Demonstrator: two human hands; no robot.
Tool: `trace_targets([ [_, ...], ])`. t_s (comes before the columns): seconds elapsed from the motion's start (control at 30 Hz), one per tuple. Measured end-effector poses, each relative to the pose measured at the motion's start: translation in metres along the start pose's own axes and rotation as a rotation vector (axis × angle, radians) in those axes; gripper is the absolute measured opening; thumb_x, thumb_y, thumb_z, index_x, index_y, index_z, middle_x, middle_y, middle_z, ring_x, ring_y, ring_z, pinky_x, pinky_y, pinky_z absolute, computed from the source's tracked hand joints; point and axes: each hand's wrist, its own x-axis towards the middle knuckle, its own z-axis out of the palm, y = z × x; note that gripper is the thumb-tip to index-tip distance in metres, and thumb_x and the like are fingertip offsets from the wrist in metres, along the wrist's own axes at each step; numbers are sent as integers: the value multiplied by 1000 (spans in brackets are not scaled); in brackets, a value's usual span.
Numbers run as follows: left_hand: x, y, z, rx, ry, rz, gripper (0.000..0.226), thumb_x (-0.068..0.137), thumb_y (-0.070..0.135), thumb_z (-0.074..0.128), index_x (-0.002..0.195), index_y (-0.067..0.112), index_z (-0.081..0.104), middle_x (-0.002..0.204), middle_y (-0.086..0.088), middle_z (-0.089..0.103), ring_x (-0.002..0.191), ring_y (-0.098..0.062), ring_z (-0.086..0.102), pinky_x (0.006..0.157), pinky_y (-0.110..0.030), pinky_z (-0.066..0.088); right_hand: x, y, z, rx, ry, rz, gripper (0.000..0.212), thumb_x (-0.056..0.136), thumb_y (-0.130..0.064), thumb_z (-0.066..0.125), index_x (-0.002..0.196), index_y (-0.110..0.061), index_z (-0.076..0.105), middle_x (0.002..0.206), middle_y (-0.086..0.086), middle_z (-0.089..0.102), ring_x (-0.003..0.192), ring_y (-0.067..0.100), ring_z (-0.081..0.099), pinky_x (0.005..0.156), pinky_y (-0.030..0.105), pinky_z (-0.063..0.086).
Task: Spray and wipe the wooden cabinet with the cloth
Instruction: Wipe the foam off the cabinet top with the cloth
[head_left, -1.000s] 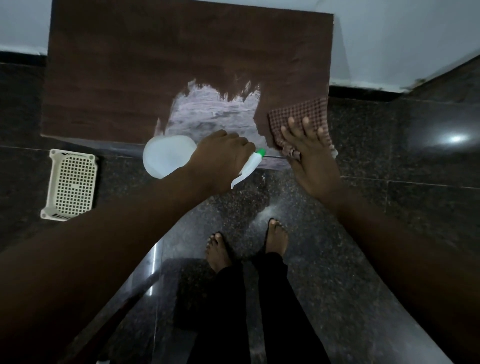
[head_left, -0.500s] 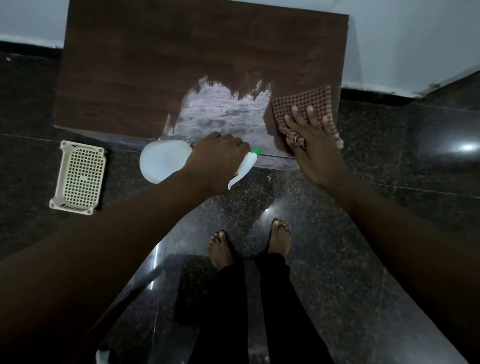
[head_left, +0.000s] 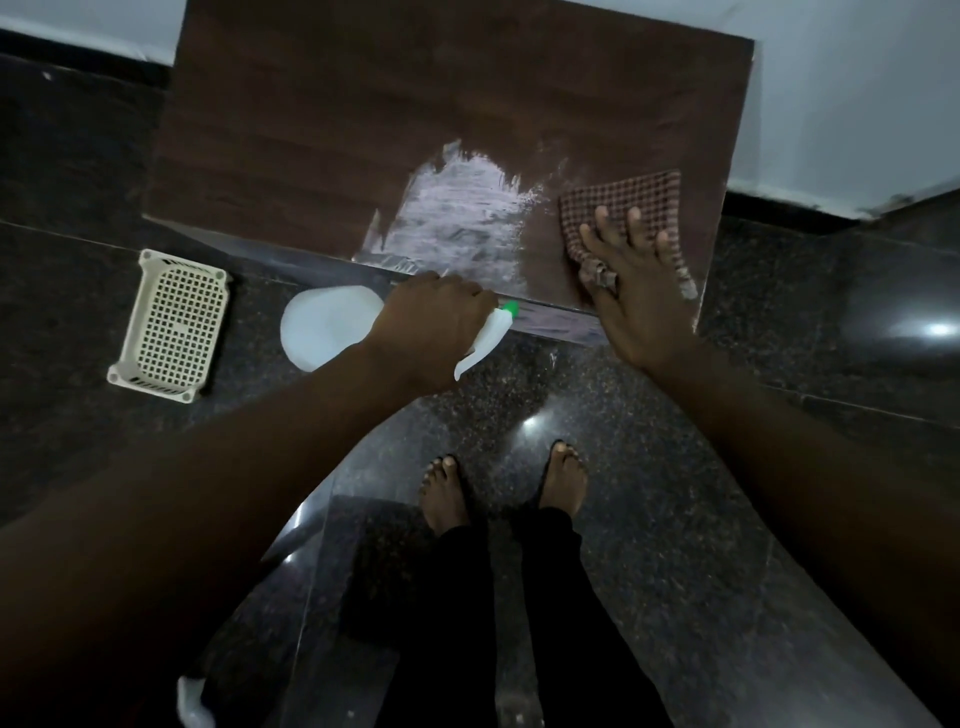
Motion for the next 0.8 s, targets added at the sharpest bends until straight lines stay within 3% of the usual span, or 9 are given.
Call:
trace_targets([
  [0.07,-1,0,-1,-49,0,-1,55,76,39,26,104,6,61,96,-15,66,85,-37,60,74,-38,42,-7,-15,8,-25,-50,-55,53,102,-36,35,154,-25,28,164,-3,16,153,25,0,122,44,-6],
  [0.17,-2,-7,1,-38,-47,-6,40,79,28,54,114,9,57,106,-14,64,93,-34,59,79,-39,43,-18,-30,23,-129,-121,-183,56,102,-29,42,155,-24,25,164,-3,15,153,24,-1,124,48,-1],
  [0.3,-2,-14,2,-18,-83,-10,53,69,24,73,117,11,56,108,-13,64,94,-32,59,79,-38,45,4,-23,12,-117,-125,-219,52,104,-25,41,154,-25,28,163,-5,18,153,20,3,125,47,1],
  [0.5,-2,-24,4,12,-58,-12,51,62,23,73,109,13,55,101,-9,64,89,-30,59,75,-36,43,49,-23,5,-75,-9,-35,51,104,-28,38,154,-26,28,164,-4,16,153,24,2,123,47,-1],
  [0.7,-1,-28,0,3,-22,-13,38,65,19,68,100,10,56,94,-12,64,83,-32,59,69,-34,36,-4,-44,31,-208,-148,-332,61,96,-27,41,155,-24,24,164,-2,16,153,26,4,122,55,9],
  [0.8,-3,-31,0,13,-24,-21,39,66,20,69,102,10,57,96,-12,65,84,-32,59,69,-34,36,5,-39,24,-179,-184,-363,60,95,-28,40,154,-25,27,163,-5,18,153,21,6,123,51,8],
])
